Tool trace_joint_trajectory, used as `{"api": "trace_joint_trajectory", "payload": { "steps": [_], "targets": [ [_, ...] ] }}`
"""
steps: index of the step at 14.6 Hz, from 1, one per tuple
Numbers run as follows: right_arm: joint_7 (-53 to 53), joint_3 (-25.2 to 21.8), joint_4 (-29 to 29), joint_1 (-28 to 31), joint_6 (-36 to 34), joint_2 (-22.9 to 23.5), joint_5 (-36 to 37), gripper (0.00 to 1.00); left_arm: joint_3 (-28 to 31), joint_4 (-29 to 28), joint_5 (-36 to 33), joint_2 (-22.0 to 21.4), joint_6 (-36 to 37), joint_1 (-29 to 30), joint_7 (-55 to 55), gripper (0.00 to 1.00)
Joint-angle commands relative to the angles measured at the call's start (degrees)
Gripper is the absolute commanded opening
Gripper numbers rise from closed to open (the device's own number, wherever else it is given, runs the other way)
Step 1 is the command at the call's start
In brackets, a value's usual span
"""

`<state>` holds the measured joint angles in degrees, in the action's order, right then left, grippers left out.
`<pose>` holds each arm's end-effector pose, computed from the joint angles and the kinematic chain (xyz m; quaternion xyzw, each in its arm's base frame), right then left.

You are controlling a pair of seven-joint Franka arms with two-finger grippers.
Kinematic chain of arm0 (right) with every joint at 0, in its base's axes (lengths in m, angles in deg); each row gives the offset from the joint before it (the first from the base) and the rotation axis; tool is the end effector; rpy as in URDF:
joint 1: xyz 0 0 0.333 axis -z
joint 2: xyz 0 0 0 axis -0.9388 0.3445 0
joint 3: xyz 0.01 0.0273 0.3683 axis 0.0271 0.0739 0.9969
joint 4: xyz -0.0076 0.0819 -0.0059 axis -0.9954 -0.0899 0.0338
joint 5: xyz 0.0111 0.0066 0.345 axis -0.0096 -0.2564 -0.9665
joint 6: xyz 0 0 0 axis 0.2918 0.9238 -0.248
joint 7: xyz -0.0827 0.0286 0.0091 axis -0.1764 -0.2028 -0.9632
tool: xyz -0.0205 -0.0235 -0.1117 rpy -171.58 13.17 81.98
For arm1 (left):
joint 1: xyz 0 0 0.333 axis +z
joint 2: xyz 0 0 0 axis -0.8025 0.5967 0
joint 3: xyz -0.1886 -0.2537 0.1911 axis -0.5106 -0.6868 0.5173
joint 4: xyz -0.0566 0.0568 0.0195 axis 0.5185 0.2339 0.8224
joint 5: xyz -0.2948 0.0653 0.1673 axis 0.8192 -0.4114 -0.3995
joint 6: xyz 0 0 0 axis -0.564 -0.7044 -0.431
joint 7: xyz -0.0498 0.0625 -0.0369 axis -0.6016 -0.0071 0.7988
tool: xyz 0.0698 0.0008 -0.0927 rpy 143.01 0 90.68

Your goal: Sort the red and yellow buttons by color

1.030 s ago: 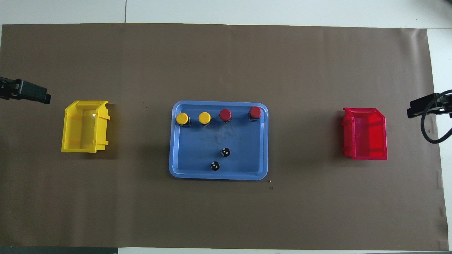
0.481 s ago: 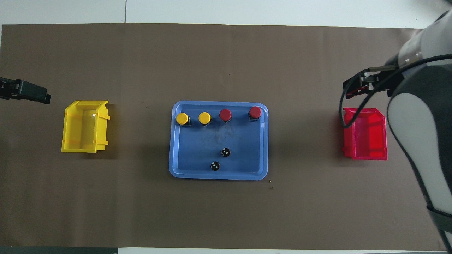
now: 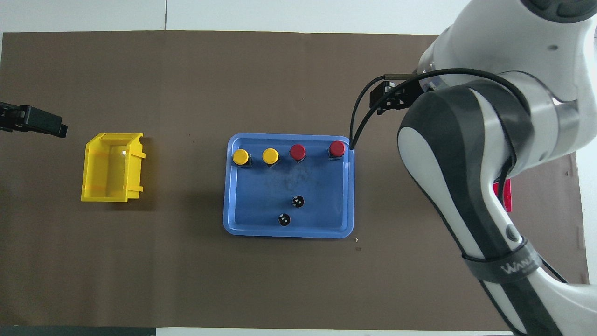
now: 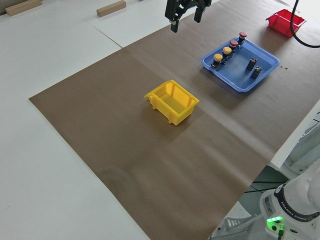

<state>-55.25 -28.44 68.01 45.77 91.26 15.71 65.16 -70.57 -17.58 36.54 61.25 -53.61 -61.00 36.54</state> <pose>0.5953 0.2400 0.5688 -0.9989 0.0403 -0.0151 0.0189 0.5187 -0.0411 0.6648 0.9945 -0.1042 -0.0028 0.0059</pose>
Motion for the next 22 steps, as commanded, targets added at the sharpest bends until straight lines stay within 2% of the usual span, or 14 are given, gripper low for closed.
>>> {"api": "trace_joint_trajectory", "payload": {
  "steps": [1,2,5,7,12,17,22],
  "targets": [
    [4.17,-0.29,1.21,-2.72,4.06,3.40,-0.60,1.00,-0.29,-1.12,0.87,-1.17,0.31,0.68,0.23,1.00],
    [4.62,-0.29,1.74,-3.51,5.29,4.29,-0.60,1.00,-0.29,-1.21,0.87,-1.17,0.40,0.68,0.23,1.00],
    [4.71,-0.29,9.01,-4.58,12.66,4.38,0.28,1.00,-0.29,-1.12,0.87,-1.17,0.40,0.68,0.23,1.00],
    [4.63,-0.29,10.61,-4.66,16.45,5.95,0.63,1.00,-0.29,-1.12,0.87,-1.17,0.40,0.68,0.23,1.00],
    [3.22,-0.20,16.23,-4.93,18.13,4.91,2.65,1.00,-0.29,-1.12,0.87,-1.17,0.40,0.68,0.23,1.00],
    [2.61,0.06,18.53,-5.02,19.80,4.03,2.56,0.93,-0.29,-1.21,0.87,-1.17,0.31,0.68,0.23,1.00],
    [0.41,0.06,19.49,-5.02,19.72,3.68,2.47,0.73,-0.29,-1.21,0.87,-1.17,0.40,0.77,0.23,1.00]
  ]
}}
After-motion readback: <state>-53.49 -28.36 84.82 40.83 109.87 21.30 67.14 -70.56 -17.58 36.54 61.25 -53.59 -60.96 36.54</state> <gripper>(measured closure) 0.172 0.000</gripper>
